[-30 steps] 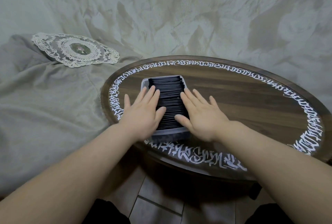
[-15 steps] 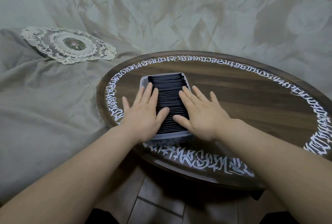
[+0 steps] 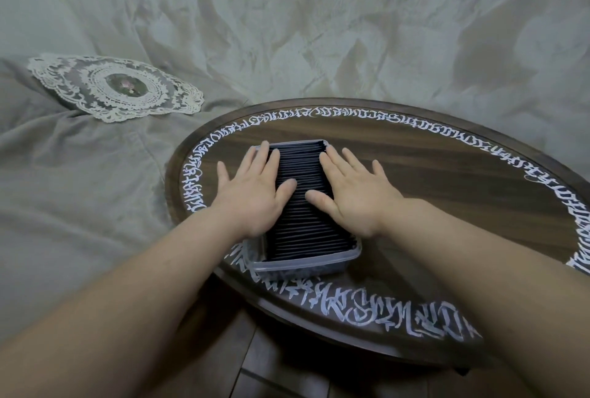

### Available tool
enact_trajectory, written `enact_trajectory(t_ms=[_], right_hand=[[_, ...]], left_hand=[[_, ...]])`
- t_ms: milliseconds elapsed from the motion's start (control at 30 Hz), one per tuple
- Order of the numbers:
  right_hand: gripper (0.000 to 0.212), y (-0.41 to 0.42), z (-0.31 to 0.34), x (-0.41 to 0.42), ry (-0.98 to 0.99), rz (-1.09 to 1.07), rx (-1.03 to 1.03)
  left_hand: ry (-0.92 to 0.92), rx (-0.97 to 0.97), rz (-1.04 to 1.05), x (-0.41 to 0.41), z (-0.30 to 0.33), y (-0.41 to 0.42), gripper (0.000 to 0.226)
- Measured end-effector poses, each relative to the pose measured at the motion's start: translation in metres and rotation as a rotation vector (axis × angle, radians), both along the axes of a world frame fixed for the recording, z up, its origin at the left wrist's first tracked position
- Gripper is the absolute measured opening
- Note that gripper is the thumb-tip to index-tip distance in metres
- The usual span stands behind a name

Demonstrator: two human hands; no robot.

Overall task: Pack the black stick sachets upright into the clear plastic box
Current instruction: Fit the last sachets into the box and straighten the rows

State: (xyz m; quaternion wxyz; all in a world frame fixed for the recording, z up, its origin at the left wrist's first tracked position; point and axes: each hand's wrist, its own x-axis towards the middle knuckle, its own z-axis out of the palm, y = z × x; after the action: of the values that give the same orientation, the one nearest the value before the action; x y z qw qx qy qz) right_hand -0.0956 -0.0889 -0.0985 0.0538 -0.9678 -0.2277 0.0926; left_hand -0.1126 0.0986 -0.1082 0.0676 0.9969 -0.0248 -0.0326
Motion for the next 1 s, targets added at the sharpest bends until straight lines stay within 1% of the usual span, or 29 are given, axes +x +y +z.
enact_trajectory(t_ms=[67, 100, 200, 233, 300, 333, 367, 433, 500, 567, 633, 667, 700, 800, 833, 900, 933, 1000], right_hand=[[0.075, 0.006, 0.004, 0.012, -0.035, 0.002, 0.044], [0.074, 0.01, 0.004, 0.019, -0.035, -0.001, 0.053], [0.072, 0.015, -0.002, 0.036, 0.046, -0.016, 0.018], [0.069, 0.013, -0.005, 0.038, 0.064, -0.016, 0.042], [0.061, 0.001, -0.008, 0.036, 0.033, -0.011, 0.209], [0.057, -0.008, -0.008, 0.032, -0.016, -0.014, 0.296], [0.055, -0.019, -0.008, 0.027, -0.07, -0.024, 0.335], [0.06, -0.038, -0.009, 0.013, -0.153, -0.02, 0.271], [0.062, -0.046, -0.012, -0.002, -0.186, 0.041, 0.162], [0.054, -0.043, -0.014, -0.012, -0.215, 0.122, 0.114], [0.048, -0.039, -0.014, -0.017, -0.245, 0.152, 0.098], [0.046, -0.038, -0.014, -0.019, -0.263, 0.154, 0.09], [0.045, -0.038, -0.014, -0.021, -0.286, 0.149, 0.077], [0.039, -0.036, -0.011, -0.029, -0.378, 0.121, 0.052], [0.037, -0.032, -0.01, -0.033, -0.397, 0.117, 0.028], [0.036, -0.017, -0.008, -0.042, -0.423, 0.084, -0.007], [0.036, -0.007, -0.007, -0.046, -0.421, 0.047, 0.009], [0.038, 0.014, -0.008, -0.054, -0.372, -0.038, 0.108]], left_hand=[[-0.047, -0.021, 0.021, 0.012, 0.003, 0.001, 0.066], [-0.042, -0.021, 0.03, 0.019, 0.003, 0.002, 0.066], [0.035, -0.026, 0.039, 0.028, -0.003, 0.004, 0.066], [0.045, -0.05, 0.038, 0.028, -0.004, 0.005, 0.066], [0.007, -0.128, 0.055, 0.021, -0.006, 0.01, 0.066], [-0.041, -0.168, 0.081, 0.015, -0.006, 0.014, 0.066], [-0.093, -0.198, 0.116, 0.01, -0.006, 0.018, 0.065], [-0.145, -0.215, 0.176, -0.001, -0.002, 0.024, 0.057], [-0.115, -0.185, 0.189, -0.013, 0.002, 0.024, 0.04], [-0.069, -0.163, 0.184, -0.024, 0.009, 0.019, 0.033], [-0.054, -0.175, 0.177, -0.03, 0.012, 0.019, 0.023], [-0.045, -0.19, 0.17, -0.033, 0.014, 0.018, 0.022], [-0.043, -0.205, 0.16, -0.036, 0.014, 0.019, 0.027], [-0.04, -0.204, 0.163, -0.048, 0.017, 0.019, 0.055], [-0.048, -0.198, 0.171, -0.052, 0.018, 0.019, 0.061], [-0.067, -0.195, 0.195, -0.059, 0.019, 0.017, 0.065], [-0.082, -0.197, 0.198, -0.062, 0.02, 0.016, 0.066], [-0.112, -0.208, 0.176, -0.069, 0.021, 0.012, 0.069]])
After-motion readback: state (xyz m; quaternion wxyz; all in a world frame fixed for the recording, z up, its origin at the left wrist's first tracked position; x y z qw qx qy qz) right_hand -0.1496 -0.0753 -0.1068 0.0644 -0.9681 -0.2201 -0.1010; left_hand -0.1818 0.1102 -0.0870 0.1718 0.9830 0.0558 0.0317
